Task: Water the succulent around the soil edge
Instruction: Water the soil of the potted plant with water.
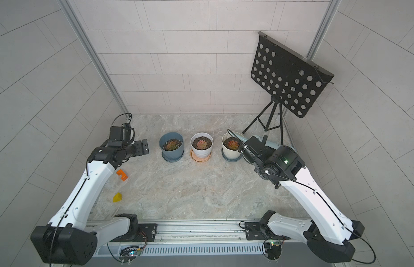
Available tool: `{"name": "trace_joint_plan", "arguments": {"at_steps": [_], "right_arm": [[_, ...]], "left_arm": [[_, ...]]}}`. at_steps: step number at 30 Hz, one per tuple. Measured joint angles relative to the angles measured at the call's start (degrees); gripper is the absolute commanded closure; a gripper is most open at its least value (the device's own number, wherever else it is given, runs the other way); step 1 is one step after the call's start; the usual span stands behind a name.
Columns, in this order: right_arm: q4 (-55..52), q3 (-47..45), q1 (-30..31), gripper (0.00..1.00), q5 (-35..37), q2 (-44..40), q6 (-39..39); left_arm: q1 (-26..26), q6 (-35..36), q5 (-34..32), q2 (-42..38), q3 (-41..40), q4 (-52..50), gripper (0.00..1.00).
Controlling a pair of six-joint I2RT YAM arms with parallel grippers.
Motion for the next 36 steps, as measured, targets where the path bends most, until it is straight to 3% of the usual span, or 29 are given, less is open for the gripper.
{"name": "trace_joint_plan", "arguments": {"at_steps": [7, 18, 36], "right_arm": [[0.00, 2.19, 0.00, 1.00, -5.35, -3.87, 1.51], [0.00, 6.03, 1.16, 1.00, -11.13, -2.10, 0.68], [0.00, 10.29, 12.17, 1.00, 0.85, 9.38, 0.31]], "left_arm": [[0.04, 0.00, -1.09, 0.00, 0.00, 0.07, 0.03], [0.04, 0.00, -1.88, 0.00, -0.02, 0.17, 0.03], [0.31, -0.04, -1.62, 0.00, -0.02, 0.57, 0.03]]}}
